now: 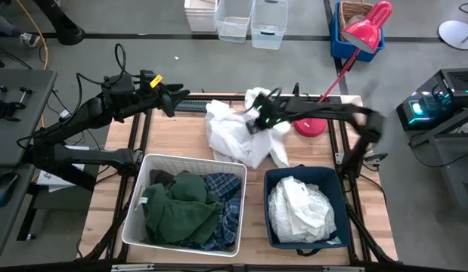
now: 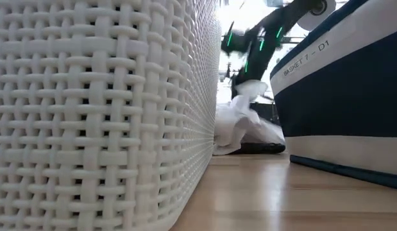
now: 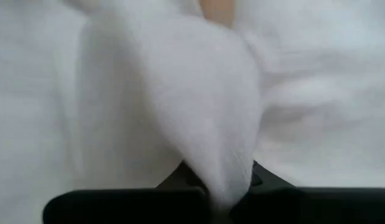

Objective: Sort clothes
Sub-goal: Put the white polo into the blue bin

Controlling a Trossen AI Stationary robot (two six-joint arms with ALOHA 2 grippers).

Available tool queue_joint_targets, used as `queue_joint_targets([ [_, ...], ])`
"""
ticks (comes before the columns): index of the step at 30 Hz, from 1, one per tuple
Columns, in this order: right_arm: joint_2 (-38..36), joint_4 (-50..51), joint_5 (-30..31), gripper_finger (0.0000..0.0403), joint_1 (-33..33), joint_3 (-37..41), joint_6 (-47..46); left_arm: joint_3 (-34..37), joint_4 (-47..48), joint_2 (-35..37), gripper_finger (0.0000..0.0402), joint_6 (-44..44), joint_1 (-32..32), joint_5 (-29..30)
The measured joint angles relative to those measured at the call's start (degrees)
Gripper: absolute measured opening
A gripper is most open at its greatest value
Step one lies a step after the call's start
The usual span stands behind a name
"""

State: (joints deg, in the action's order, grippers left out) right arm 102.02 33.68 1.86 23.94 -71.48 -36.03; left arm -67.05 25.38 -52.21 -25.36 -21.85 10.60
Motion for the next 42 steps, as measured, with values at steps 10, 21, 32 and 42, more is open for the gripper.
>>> queue_joint_targets([
  [10,-40.7,-6.0,-7.7,0.0003,-7.3,-0.4,1.1,0.0,0.0,0.0,0.0227,0.0,0.0,0.0],
  [21,-67.2,-6.6,-5.1,0.0003,-31.3,-0.6,-10.9,0.0,-5.1,0.0,0.0227,-0.9,0.0,0.6],
  [32,-54.4,-6.1,-21.7,0.0002,-44.1,14.3,-32.3,0.0,-6.4,0.0,0.0227,-3.0,0.0,3.5],
  [42,-34.9,-23.6,-29.8,0.0003,-60.1,30.9,-46.2,0.0,-6.4,0.0,0.0227,-2.3,0.0,3.5],
])
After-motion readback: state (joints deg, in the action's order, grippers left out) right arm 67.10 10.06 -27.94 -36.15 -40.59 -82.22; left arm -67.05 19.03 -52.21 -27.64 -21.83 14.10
